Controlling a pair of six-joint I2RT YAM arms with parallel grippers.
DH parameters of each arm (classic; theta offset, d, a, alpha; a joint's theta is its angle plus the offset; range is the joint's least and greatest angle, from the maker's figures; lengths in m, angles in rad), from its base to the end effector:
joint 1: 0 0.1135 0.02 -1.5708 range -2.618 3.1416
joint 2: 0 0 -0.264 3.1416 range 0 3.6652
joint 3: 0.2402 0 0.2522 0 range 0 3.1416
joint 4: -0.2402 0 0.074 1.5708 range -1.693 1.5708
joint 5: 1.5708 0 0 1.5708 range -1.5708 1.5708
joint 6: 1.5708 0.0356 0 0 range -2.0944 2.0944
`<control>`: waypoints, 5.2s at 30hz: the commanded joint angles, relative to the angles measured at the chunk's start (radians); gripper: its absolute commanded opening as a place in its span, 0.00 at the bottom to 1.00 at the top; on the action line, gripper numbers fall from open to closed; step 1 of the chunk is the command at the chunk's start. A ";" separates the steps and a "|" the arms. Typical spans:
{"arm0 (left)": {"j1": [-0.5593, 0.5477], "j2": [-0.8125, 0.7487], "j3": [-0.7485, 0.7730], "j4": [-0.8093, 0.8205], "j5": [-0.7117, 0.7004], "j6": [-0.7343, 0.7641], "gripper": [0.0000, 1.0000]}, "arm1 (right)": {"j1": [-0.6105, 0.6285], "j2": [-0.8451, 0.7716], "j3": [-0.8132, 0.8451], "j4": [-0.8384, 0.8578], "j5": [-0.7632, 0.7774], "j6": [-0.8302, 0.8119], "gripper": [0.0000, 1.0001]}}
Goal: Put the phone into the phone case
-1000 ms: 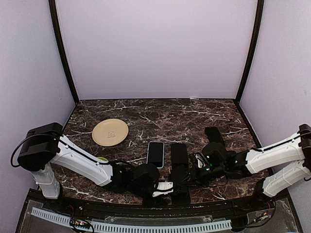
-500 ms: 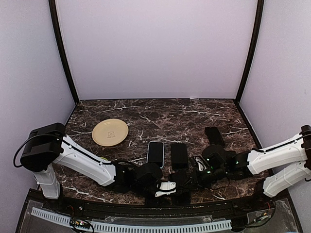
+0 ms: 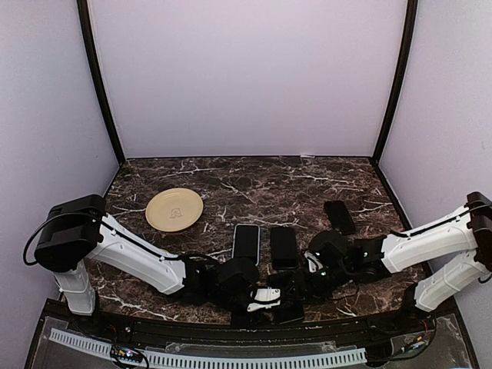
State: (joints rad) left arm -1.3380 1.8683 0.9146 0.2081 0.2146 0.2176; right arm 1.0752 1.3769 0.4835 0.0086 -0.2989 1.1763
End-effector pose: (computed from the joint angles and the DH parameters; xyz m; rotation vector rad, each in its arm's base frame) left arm 0.0775 -0.3598 0.1270 1.7906 1.6544 -0.7886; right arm 0.1039 0.2142 0.1357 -0.0092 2.8992 1.1208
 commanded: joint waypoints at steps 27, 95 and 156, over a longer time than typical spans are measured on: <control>0.026 0.051 0.059 -0.036 0.000 0.034 0.33 | 0.095 0.142 0.145 -0.371 0.107 -0.132 0.03; 0.230 -0.390 -0.149 -0.077 -0.127 -0.241 0.43 | 0.277 0.461 0.489 -0.656 0.439 -0.094 0.78; 0.319 -0.409 -0.136 0.456 0.582 -0.293 0.00 | -0.037 -0.233 0.382 0.032 -0.234 -0.956 0.34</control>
State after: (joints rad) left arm -1.0122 1.5032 0.7307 0.6792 0.7357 -0.1356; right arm 1.0519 1.1225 0.8207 -0.0505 -0.4194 0.2451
